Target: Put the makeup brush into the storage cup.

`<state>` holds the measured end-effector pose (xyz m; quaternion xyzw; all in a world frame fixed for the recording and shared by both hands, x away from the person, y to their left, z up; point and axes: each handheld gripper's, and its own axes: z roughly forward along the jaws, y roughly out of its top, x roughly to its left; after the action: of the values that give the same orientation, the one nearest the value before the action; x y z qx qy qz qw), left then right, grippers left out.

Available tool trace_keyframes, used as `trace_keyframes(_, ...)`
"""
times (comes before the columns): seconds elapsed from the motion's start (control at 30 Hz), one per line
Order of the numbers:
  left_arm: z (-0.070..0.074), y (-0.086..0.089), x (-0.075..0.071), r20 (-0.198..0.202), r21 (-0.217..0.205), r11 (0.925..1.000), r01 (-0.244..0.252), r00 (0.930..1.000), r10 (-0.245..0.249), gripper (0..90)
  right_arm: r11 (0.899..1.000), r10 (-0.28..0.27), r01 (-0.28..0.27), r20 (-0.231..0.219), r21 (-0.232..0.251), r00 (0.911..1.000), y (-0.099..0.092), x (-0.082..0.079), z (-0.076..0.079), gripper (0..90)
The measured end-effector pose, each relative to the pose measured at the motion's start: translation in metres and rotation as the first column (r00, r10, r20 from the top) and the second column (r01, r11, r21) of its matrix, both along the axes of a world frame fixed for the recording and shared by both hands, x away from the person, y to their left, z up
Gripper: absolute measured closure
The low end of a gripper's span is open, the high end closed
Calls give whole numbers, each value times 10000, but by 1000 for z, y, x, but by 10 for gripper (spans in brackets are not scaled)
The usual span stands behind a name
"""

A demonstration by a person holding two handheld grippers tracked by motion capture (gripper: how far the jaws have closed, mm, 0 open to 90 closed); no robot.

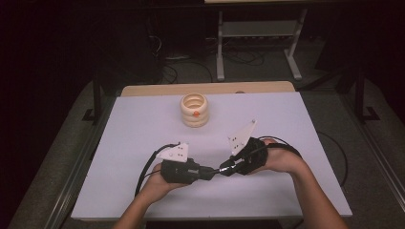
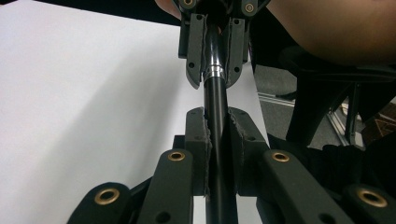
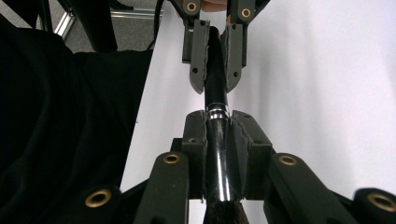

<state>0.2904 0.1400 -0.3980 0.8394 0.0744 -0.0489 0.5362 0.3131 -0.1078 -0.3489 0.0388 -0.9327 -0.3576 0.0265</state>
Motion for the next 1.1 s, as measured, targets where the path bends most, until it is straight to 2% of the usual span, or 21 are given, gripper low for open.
trace_keyframes(0.47,-3,-3,1,-101,294,9996,22,9999,-19,782,9995,88,-88,-3,-305,10000,3,0,-4,758)
trace_keyframes(0.67,-4,-3,0,67,676,9977,-43,10000,38,699,9985,-132,129,-46,-535,9999,3,-1,-5,758)
trace_keyframes(0.73,-4,-3,1,112,859,9963,-104,9999,95,665,9977,-123,118,-69,-667,9999,3,-1,-6,759)
trace_keyframes(0.77,-4,-4,1,113,1030,9946,-142,9999,131,637,9960,-154,145,-96,-886,9998,4,-1,-8,758)
trace_keyframes(0.8,-4,-4,1,113,1030,9946,-142,9999,131,610,9960,-154,145,-96,-886,9998,4,-1,-8,758)
trace_keyframes(0.83,-5,-6,0,20,1298,9911,-276,9996,276,592,9939,-184,167,-144,-1086,9997,5,-1,-10,759)
trace_keyframes(0.87,-5,-6,0,20,1298,9911,-276,9996,276,585,9939,-184,167,-144,-1086,9997,5,-1,-10,759)
trace_keyframes(0.93,-6,-7,0,156,1738,9843,-318,9994,295,576,9911,-133,124,-61,-1325,9999,6,0,-12,758)
trace_keyframes(1.0,-5,-8,0,185,1987,9796,-297,9995,266,573,9872,-224,206,-91,-1580,9997,8,0,-15,759)
trace_keyframes(1.03,-6,-11,-1,110,2209,9749,-282,9996,264,573,9832,-199,198,17,-1813,9998,9,-1,-16,758)
trace_keyframes(1.07,-6,-11,-1,110,2209,9749,-282,9996,264,573,9832,-199,198,17,-1813,9998,9,-1,-16,758)
trace_keyframes(1.1,-5,-13,-1,196,2419,9699,-280,9995,240,573,9816,-178,176,8,-1899,9998,10,-1,-17,759)
